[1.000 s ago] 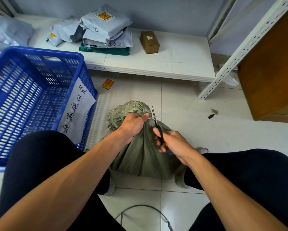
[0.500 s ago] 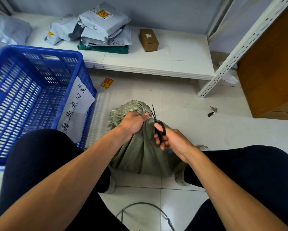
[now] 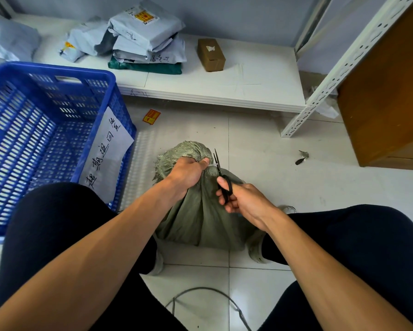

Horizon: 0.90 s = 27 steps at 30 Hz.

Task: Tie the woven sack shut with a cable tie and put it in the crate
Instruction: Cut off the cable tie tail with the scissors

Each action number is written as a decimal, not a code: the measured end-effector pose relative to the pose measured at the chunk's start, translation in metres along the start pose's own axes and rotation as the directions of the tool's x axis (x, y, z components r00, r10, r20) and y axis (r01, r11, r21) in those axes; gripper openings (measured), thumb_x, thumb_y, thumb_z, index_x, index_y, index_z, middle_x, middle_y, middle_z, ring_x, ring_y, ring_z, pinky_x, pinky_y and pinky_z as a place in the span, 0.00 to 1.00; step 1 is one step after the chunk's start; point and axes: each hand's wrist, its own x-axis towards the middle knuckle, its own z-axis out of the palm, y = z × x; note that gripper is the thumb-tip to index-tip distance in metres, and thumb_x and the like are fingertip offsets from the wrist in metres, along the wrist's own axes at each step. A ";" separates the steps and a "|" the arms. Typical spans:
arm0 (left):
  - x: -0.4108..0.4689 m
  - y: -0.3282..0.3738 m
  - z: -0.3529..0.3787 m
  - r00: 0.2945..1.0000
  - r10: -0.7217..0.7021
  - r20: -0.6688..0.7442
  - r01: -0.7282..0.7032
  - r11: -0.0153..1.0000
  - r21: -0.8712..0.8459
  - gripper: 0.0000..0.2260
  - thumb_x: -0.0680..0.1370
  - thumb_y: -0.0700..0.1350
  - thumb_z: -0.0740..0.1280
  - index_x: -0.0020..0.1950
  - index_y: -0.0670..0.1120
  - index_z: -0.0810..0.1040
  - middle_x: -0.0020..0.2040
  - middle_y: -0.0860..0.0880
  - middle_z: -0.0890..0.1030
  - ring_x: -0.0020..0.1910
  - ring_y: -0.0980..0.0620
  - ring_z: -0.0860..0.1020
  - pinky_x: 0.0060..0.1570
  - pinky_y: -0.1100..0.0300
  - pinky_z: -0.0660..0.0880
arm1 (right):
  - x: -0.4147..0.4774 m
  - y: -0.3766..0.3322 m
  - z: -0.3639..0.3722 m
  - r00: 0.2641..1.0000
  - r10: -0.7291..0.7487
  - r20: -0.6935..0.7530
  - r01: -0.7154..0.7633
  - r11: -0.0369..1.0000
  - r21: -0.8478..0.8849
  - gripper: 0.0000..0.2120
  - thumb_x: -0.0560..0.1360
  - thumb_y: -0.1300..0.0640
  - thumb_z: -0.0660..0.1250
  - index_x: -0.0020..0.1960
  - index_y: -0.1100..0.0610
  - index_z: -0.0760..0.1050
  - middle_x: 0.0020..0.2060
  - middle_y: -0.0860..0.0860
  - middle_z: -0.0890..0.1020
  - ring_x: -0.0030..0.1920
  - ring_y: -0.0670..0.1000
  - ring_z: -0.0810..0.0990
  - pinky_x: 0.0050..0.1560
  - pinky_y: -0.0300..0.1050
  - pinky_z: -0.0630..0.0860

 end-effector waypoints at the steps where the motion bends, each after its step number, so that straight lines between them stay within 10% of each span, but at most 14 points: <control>1: 0.000 0.000 0.000 1.000 -0.001 0.001 0.001 1.000 0.003 0.16 0.84 0.50 0.64 0.37 0.48 0.69 0.36 0.54 0.71 0.33 0.59 0.69 0.31 0.65 0.63 | 0.000 0.000 0.000 1.000 0.000 -0.005 0.000 1.000 0.000 0.22 0.74 0.39 0.71 0.48 0.60 0.82 0.34 0.52 0.81 0.30 0.49 0.74 0.37 0.42 0.73; 11: 0.004 -0.003 -0.003 1.000 -0.014 0.018 0.017 0.987 -0.157 0.14 0.81 0.51 0.67 0.57 0.42 0.76 0.55 0.51 0.75 0.57 0.53 0.71 0.55 0.58 0.63 | -0.006 -0.015 -0.006 0.959 -0.108 -0.262 0.075 0.989 -0.131 0.23 0.76 0.37 0.69 0.48 0.59 0.82 0.33 0.50 0.81 0.30 0.48 0.73 0.42 0.43 0.74; 18: -0.003 0.003 -0.002 0.996 0.082 -0.029 -0.087 0.969 -0.233 0.11 0.73 0.54 0.77 0.45 0.47 0.82 0.40 0.56 0.84 0.42 0.61 0.82 0.34 0.72 0.70 | -0.007 -0.019 -0.006 0.948 -0.165 -0.273 0.115 0.975 -0.190 0.17 0.78 0.41 0.68 0.53 0.55 0.82 0.44 0.51 0.85 0.36 0.47 0.80 0.41 0.40 0.78; 27: -0.008 0.014 -0.007 0.989 0.052 0.137 0.015 0.895 -0.447 0.10 0.82 0.48 0.66 0.58 0.43 0.80 0.54 0.44 0.86 0.39 0.52 0.86 0.30 0.63 0.79 | -0.007 -0.022 0.000 0.951 -0.229 -0.208 0.197 0.966 -0.166 0.09 0.73 0.53 0.77 0.51 0.56 0.86 0.44 0.52 0.88 0.34 0.51 0.85 0.41 0.44 0.83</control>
